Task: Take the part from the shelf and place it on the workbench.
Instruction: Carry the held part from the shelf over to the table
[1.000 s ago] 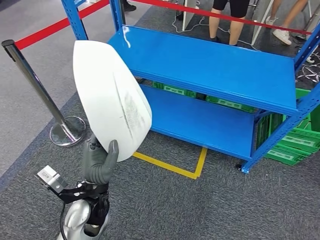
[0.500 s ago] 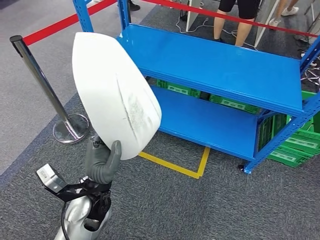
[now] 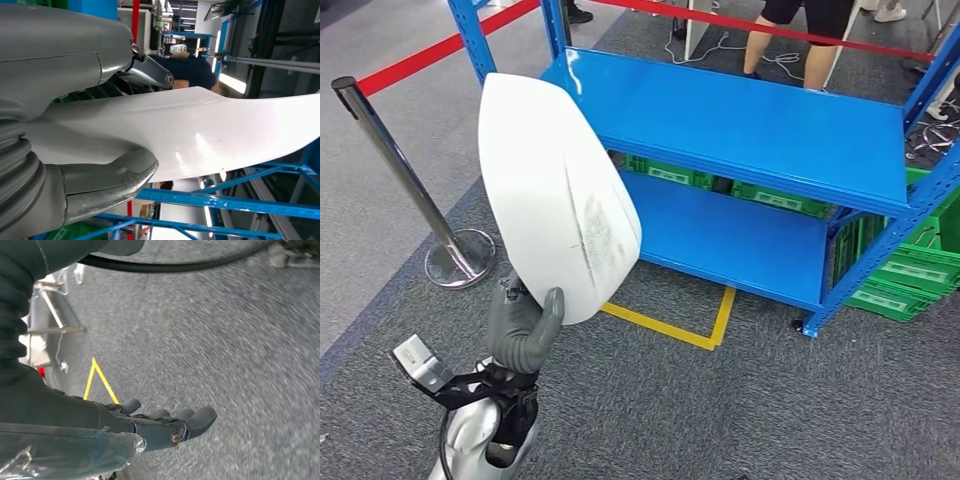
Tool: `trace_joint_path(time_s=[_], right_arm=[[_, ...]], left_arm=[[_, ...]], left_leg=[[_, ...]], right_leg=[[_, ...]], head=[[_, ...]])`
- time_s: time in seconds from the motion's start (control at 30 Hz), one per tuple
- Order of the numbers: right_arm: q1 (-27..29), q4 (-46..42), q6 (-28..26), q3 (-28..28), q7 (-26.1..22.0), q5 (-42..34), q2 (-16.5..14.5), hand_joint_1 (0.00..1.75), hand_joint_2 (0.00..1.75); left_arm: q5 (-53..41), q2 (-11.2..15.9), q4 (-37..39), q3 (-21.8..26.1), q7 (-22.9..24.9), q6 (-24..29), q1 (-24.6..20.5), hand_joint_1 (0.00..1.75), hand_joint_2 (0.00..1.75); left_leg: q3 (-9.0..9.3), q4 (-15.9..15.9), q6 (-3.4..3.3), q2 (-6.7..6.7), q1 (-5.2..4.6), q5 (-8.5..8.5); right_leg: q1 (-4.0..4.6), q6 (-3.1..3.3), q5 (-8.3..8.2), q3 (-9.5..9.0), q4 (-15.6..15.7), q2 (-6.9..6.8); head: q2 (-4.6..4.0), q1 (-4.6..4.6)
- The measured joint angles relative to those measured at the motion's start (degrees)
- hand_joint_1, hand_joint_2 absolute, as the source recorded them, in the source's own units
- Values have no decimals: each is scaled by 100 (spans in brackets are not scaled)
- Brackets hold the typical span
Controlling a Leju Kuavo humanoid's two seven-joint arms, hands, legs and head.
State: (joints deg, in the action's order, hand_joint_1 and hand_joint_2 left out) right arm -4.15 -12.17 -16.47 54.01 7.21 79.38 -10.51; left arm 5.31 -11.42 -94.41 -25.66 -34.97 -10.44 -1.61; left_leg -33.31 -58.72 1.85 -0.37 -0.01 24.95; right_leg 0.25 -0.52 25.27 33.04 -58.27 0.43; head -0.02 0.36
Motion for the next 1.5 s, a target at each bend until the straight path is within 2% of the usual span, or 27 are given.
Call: trace_joint_path(time_s=[0.03, 0.1, 0.17, 0.2, 0.3, 0.33, 0.37, 0.4, 0.47, 0.53, 0.63, 0.7, 0.8, 0.83, 0.87, 0.9, 0.97, 1.03, 1.07, 1.17, 1.23, 1.3, 1.33, 1.37, 1.4, 1.47, 1.5], right_arm=[[-7, 0, 13, 16, -25, -28, -5, 0, 175], [-20, 0, 158, 52, -68, -87, -8, 0, 175], [-25, 0, 308, 102, -101, -128, -9, 0, 175], [-26, 0, 341, 125, -119, -136, -9, 0, 175], [-16, 0, 351, 160, -349, -177, -8, 0, 175], [-7, 0, 369, 163, -507, -198, -9, 0, 175], [-1, 0, 410, 165, -682, -217, -9, 0, 175], [3, -1, 458, 166, -861, -231, -6, 0, 175], [-5, -6, 396, 167, -1196, -232, -8, 0, 175], [-17, -12, 126, 166, -1419, -224, -26, 0, 175], [-14, -13, -13, 166, -1563, -261, -46, 0, 175], [-12, -13, 34, 167, -1626, -305, -47, 0, 175], [-19, -13, 60, 168, -1655, -322, -47, 0, 175], [-15, -13, 63, 168, -1658, -328, -47, 0, 175], [-10, -13, 74, 168, -1660, -343, -47, 0, 175], [-9, -13, 131, 174, -1653, -385, -49, 0, 175], [-27, -14, 451, 235, -1588, -539, -52, 0, 175], [-63, -20, 941, 343, -1427, -720, -38, 0, 175], [-78, -26, 1160, 404, -1329, -815, -21, 0, 175], [-97, -60, 1600, 629, -1099, -1094, 27, 0, 175], [-106, -79, 1694, 758, -1009, -1201, 36, 0, 175], [-140, -88, 1728, 866, -882, -1268, 39, 0, 175], [-164, -92, 1716, 911, -801, -1268, 40, 0, 175], [-187, -97, 1686, 942, -708, -1225, 41, 0, 175], [-203, -100, 1648, 958, -627, -1161, 41, 0, 175], [-195, -101, 1571, 961, -551, -1039, 41, 0, 175], [-177, -101, 1528, 961, -566, -991, 40, 0, 175]], left_arm=[[-2, -2, -15, 6, 1, 8, 11, 175, 175], [-3, -2, -32, 20, 2, 15, 44, 175, 175], [-2, -3, -40, 37, 2, 12, 65, 175, 175], [-2, -4, -43, 42, 2, 10, 67, 175, 175], [-3, -1, -45, 51, -27, 12, 81, 175, 175], [-5, 2, -45, 55, -53, 16, 94, 175, 175], [-8, 7, -45, 59, -86, 20, 111, 175, 175], [-15, 13, -45, 62, -123, 25, 127, 175, 175], [-41, 23, -51, 73, -204, 62, 154, 175, 175], [-80, 32, -82, 86, -264, 125, 189, 175, 175], [-108, 51, -153, 98, -296, 171, 262, 175, 175], [-110, 60, -191, 103, -303, 180, 284, 175, 175], [-111, 78, -215, 108, -309, 192, 312, 175, 175], [-111, 88, -215, 113, -310, 197, 329, 175, 175], [-111, 97, -215, 120, -310, 202, 343, 175, 175], [-111, 103, -215, 129, -311, 204, 352, 175, 175], [-102, 107, -215, 143, -315, 171, 348, 175, 175], [-39, 105, -214, 148, -334, 50, 322, 175, 175], [24, 105, -210, 150, -353, -49, 307, 175, 175], [180, 97, -202, 154, -444, -395, 256, 175, 175], [187, 91, -201, 153, -482, -520, 220, 175, 175], [186, 91, -196, 152, -488, -585, 205, 175, 175], [186, 91, -191, 153, -489, -611, 203, 175, 175], [185, 91, -185, 155, -489, -634, 201, 175, 175], [184, 91, -180, 155, -490, -651, 196, 175, 175], [174, 88, -174, 156, -490, -670, 182, 175, 175], [169, 85, -174, 158, -492, -671, 175, 175, 175]], left_leg=[[82, 171, -30, -2, -6, -17], [78, 240, -99, -13, -11, -20], [69, 264, -167, -13, 1, -56], [65, 275, -197, -10, 11, -73], [38, 274, -233, 1, 13, -94], [30, 273, -234, 2, 13, -99], [27, 272, -231, 2, 15, -104], [26, 271, -225, 0, 19, -109], [21, 256, -187, -8, 18, -113], [-1, 234, -128, -18, 2, -126], [-26, 232, -37, -22, 8, -144], [-129, 14, 20, -18, 16, 32], [-616, -1056, 69, -13, 20, 592], [-736, -1333, 74, -13, 21, 680], [-760, -1415, 74, -13, 21, 658], [-669, -1269, 69, -12, 22, 535], [-261, -551, 59, -7, 30, 185], [49, 55, 25, -14, 37, 20], [94, 172, -1, -18, 35, 17], [75, 209, -110, -19, 43, -12], [71, 222, -175, -6, 57, -33], [60, 221, -212, 12, 41, -39], [56, 220, -220, 20, 32, -40], [54, 220, -224, 25, 24, -42], [57, 219, -225, 26, 20, -42], [67, 218, -219, 14, 17, -44], [63, 210, -207, 5, 7, -45]], right_leg=[[10, -26, -8, 17, -5, 0], [12, -83, -30, 42, 3, -8], [1, -138, 58, 104, -101, -8], [-4, -165, 199, 200, -314, -7], [-21, -225, 743, 681, -1419, -6], [-26, -238, 791, 764, -1628, -6], [-33, -247, 727, 737, -1608, -7], [-42, -252, 571, 598, -1357, -7], [-55, -262, 235, 157, -544, -1], [-54, -219, 109, -85, -71, 22], [-38, -93, 84, -75, -26, 34], [-53, -11, 48, -58, -10, 25], [-59, 47, 18, -8, -7, 10], [-58, 48, 11, 5, -7, 5], [-59, 44, 5, 14, -7, 2], [-61, 35, -1, 17, -8, 2], [-61, 4, -11, 20, -10, 10], [-37, -51, -21, 51, -29, 26], [-23, -82, -32, 67, -26, 32], [-25, -165, -19, 108, -39, 35], [-23, -208, 240, 292, -446, 33], [-16, -231, 616, 622, -1225, 32], [-12, -233, 723, 749, -1535, 31], [-8, -229, 727, 783, -1656, 28], [-5, -217, 624, 701, -1541, 25], [-3, -185, 272, 296, -806, 20], [2, -169, 154, 91, -416, 18]], head=[[0, 2], [0, 9], [0, 16], [0, 22], [0, 45], [0, 47], [0, 49], [0, 49], [0, 51], [0, 49], [0, 48], [0, 35], [0, 21], [0, 21], [0, 21], [0, 21], [0, 19], [0, 15], [0, 13], [0, 25], [0, 53], [0, 77], [0, 76], [0, 77], [0, 76], [0, 77], [0, 77]])
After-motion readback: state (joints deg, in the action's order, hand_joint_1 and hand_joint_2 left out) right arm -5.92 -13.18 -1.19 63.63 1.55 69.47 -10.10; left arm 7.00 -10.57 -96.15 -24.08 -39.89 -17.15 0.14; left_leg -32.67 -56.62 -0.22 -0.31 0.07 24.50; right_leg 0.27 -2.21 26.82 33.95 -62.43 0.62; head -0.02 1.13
